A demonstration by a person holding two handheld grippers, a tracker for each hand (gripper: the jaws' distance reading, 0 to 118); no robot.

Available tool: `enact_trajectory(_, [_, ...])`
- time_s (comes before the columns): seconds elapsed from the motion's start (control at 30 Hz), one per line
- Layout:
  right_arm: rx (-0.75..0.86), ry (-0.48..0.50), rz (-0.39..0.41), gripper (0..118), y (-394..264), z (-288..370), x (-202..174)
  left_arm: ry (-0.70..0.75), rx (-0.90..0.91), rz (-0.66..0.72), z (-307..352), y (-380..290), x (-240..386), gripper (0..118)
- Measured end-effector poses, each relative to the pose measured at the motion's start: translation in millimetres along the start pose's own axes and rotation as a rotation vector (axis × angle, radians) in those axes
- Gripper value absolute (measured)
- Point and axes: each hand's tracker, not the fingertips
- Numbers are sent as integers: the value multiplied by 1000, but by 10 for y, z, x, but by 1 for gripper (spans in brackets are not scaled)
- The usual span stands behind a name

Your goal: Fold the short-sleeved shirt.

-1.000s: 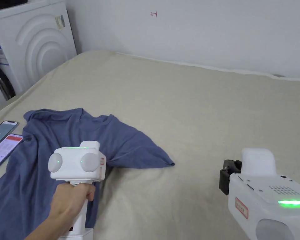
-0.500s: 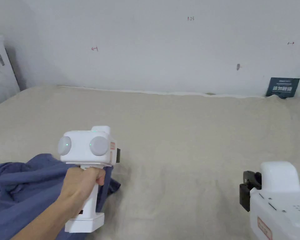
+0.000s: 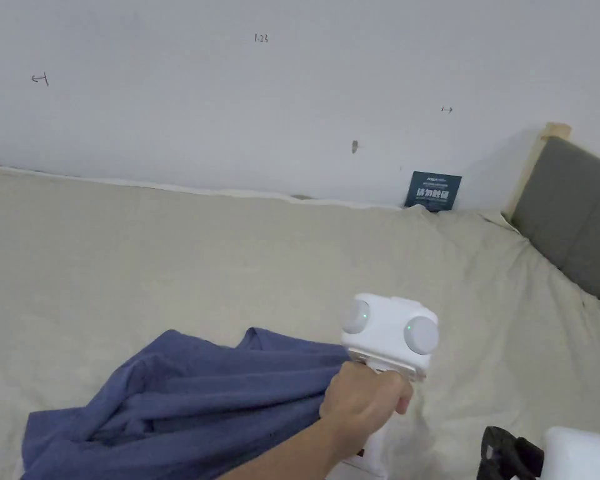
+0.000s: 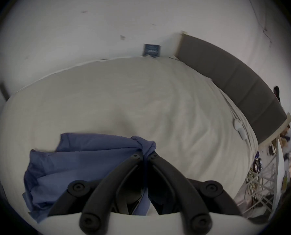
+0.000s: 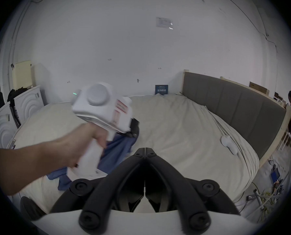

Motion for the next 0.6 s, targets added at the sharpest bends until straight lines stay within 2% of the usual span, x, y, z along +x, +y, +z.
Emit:
enact_trajectory(0.13, [-26, -29, 6, 0, -53, -57, 120, 13, -45, 58, -377, -107, 16, 5])
enact_trajectory(0.17, [-26, -28, 5, 0, -63, -63, 141, 10, -39, 86, -376, -133, -41, 26])
enact_trajectory(0.2, [-30, -29, 4, 0, -67, -71, 154, 1, -33, 131, -366, -156, -96, 93])
enact_trajectory(0.23, [-34, -29, 2, 0, -71, -77, 160, 0, -26, 135, -311, -179, -200, 118])
enact_trajectory(0.27, [-40, -29, 0, 0, -70, -77, 151, -17, -31, 149, -268, -224, -290, 108])
enact_trajectory(0.3, [-43, -25, -1, 0, -74, -74, 148, -51, 57, 160, -114, -311, -371, 109])
enact_trajectory(0.37, [-38, -15, -3, 0, -86, -43, 108, -67, 11, 174, 139, -339, -578, 110])
enact_trajectory(0.47, [-36, 23, -23, 0, -78, 13, -17, -53, 36, 179, 760, -690, -1012, 110])
enact_trajectory(0.53, [-29, 73, -34, 0, -92, 80, -151, 40, 75, 144, 1254, -1047, -1377, 110])
enact_trajectory(0.6, [-31, 112, -12, 0, -104, 121, -305, 108, 102, 139, 1704, -1458, -1764, 109])
